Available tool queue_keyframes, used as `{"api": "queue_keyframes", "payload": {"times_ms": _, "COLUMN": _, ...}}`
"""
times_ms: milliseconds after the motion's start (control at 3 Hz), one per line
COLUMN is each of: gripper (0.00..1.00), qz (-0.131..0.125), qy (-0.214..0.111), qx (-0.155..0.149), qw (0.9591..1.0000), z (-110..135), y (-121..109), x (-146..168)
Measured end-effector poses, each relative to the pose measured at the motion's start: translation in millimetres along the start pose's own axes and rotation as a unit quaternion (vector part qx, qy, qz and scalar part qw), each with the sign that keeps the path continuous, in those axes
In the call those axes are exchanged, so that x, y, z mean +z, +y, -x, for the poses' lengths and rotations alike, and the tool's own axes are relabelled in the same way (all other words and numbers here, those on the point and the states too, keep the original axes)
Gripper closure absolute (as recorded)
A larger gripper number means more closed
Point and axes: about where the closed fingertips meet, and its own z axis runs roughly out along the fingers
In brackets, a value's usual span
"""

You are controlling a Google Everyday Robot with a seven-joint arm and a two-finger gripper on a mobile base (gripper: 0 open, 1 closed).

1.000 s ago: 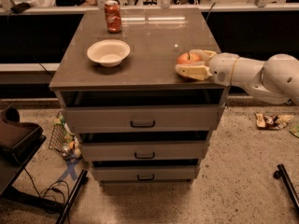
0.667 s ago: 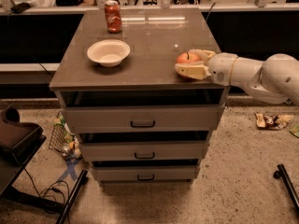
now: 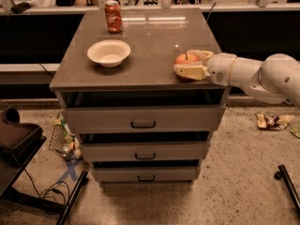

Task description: Move apple near coke can

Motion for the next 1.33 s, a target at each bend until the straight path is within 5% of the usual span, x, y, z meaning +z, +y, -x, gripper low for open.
{"api": "queue_keyframes", "payload": {"times_ms": 333, "gripper": 1.00, "qz": 0.001, "qy": -0.005, "qx": -0.010, "qw": 0.9999, "z": 14, "y": -10, "x": 6}}
{"api": "queue_keyframes", "payload": {"times_ms": 667, "gripper": 1.00, "qz": -0.001, "qy": 0.000, "qx": -0.014, "qw": 0.9999, "z": 57, "y": -50, "x": 29}}
{"api": "queue_keyframes", "payload": {"times_ms": 1333, "gripper": 1.00, "qz": -0.026, "qy": 0.036, "qx": 0.064, "qw": 0.9969, "z": 41, "y": -127, "x": 129}}
